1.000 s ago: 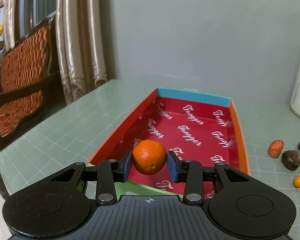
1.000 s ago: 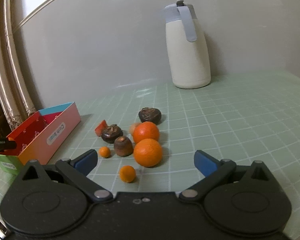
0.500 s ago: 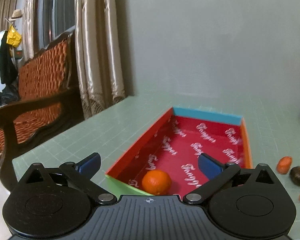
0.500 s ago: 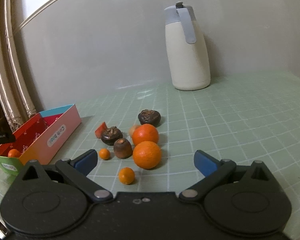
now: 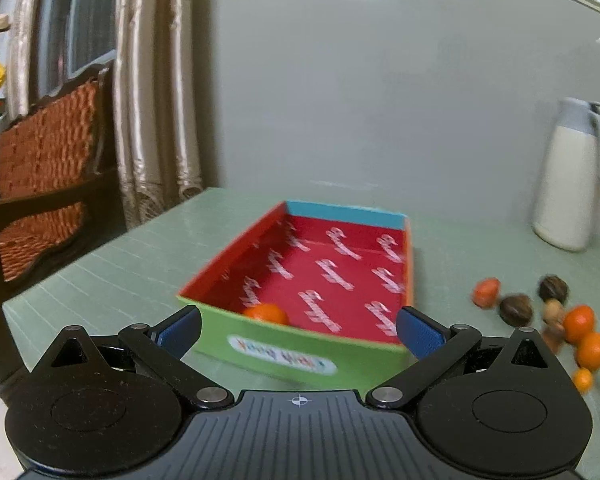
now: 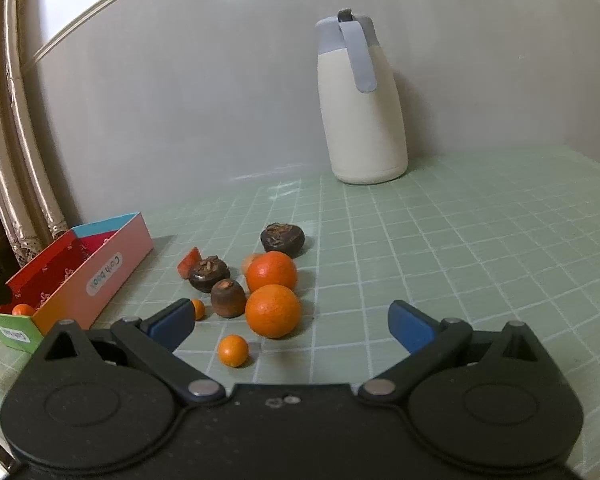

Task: Organize fruits
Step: 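Reach the right gripper to another orange and close on it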

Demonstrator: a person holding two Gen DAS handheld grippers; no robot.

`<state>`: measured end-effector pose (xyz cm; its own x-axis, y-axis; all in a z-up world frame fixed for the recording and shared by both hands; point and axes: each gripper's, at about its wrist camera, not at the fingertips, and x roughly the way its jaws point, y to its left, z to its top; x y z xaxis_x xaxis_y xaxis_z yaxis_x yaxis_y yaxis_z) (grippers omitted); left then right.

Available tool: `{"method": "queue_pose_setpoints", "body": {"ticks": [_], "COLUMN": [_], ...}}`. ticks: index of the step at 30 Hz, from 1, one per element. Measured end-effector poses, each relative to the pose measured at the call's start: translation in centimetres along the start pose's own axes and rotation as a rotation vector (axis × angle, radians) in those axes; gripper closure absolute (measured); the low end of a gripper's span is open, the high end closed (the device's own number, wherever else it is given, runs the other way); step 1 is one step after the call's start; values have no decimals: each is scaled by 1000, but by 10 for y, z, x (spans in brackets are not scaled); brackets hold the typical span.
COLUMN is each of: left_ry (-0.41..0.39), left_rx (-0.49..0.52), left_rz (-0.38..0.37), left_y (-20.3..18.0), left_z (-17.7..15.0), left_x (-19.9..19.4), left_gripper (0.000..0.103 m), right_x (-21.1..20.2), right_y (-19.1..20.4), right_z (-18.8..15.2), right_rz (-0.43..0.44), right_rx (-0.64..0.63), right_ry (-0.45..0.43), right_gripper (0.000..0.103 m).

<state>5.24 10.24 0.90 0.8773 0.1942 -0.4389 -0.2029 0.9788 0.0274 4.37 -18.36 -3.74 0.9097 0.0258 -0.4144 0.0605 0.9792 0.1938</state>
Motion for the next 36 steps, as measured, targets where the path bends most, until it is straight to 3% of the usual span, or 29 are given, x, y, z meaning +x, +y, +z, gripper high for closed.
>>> {"method": "queue_pose_setpoints", "body": {"ticks": [12, 26, 36], "left_ry": [13, 8, 15], "left_rx": [79, 105, 90], "left_rz": [-36, 1, 19], "left_y": [-19, -9, 4], "left_z": [-23, -26, -28], "left_x": [-21, -22, -20], "left_gripper": [0, 0, 0], "right_x": [4, 31, 42], "right_y": [5, 16, 16], "right_z": [3, 9, 11], "right_rz": [-10, 6, -67], "right_rx": [-63, -75, -66], "right_ry": [16, 66, 48], "right_gripper": [0, 0, 1]}}
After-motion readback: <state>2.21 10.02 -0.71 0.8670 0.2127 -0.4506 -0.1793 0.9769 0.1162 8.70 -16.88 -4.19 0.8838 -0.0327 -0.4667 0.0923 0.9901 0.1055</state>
